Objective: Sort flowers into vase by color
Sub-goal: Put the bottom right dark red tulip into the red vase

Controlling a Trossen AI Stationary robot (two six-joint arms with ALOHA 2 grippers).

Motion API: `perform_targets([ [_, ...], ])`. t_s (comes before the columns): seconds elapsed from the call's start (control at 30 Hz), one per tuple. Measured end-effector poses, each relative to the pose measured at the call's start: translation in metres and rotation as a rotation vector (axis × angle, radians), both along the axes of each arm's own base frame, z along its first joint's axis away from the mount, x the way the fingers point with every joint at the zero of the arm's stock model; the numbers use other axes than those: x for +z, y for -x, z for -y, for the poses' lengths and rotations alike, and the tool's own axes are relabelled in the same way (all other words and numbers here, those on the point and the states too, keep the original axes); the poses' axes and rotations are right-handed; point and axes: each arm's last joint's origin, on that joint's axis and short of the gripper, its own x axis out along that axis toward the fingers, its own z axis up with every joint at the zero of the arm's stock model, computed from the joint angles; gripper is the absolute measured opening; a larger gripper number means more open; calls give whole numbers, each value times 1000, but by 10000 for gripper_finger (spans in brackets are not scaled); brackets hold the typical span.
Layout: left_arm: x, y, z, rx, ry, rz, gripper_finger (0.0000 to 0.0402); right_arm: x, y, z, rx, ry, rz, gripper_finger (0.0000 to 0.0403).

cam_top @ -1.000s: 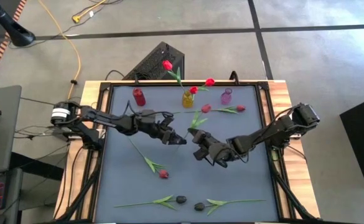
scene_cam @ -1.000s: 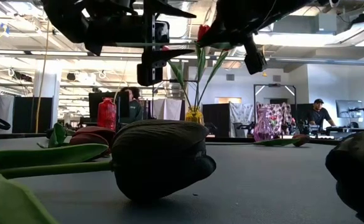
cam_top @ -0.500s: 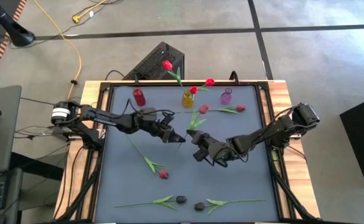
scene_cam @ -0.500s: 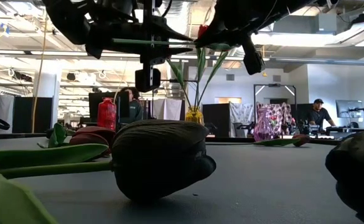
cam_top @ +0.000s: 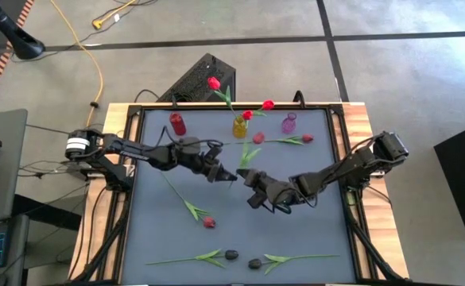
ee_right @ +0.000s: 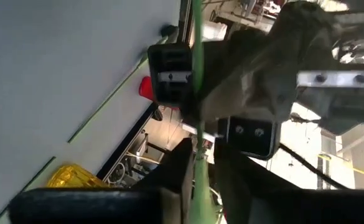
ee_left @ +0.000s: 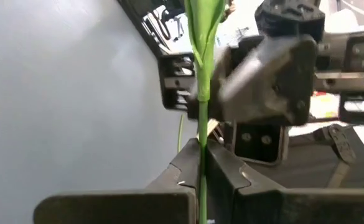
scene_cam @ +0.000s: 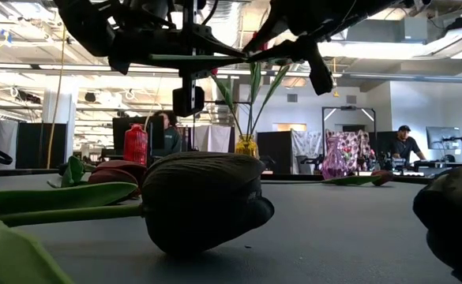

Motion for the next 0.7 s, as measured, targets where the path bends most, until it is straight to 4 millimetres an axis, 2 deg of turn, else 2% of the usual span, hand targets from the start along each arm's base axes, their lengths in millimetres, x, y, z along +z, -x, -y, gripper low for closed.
perform_targets([
  [0.13,0,0,-4,22,-2,1,0,0,0,-1,1,-7,4,133],
  [0.23,1,1,-8,18,-6,7,0,0,1,-3,-15,-78,49,171],
  [0.43,13,6,-5,-171,-121,120,0,-6,3,-1,-102,-321,135,238],
  [0.5,21,11,-4,-196,-170,167,0,-10,5,1,-145,-382,135,248],
  [0.57,39,18,-5,-221,-242,262,0,-20,9,5,-190,-407,98,250],
  [0.7,60,36,-20,-119,-347,302,0,-22,11,8,-244,-485,119,247],
])
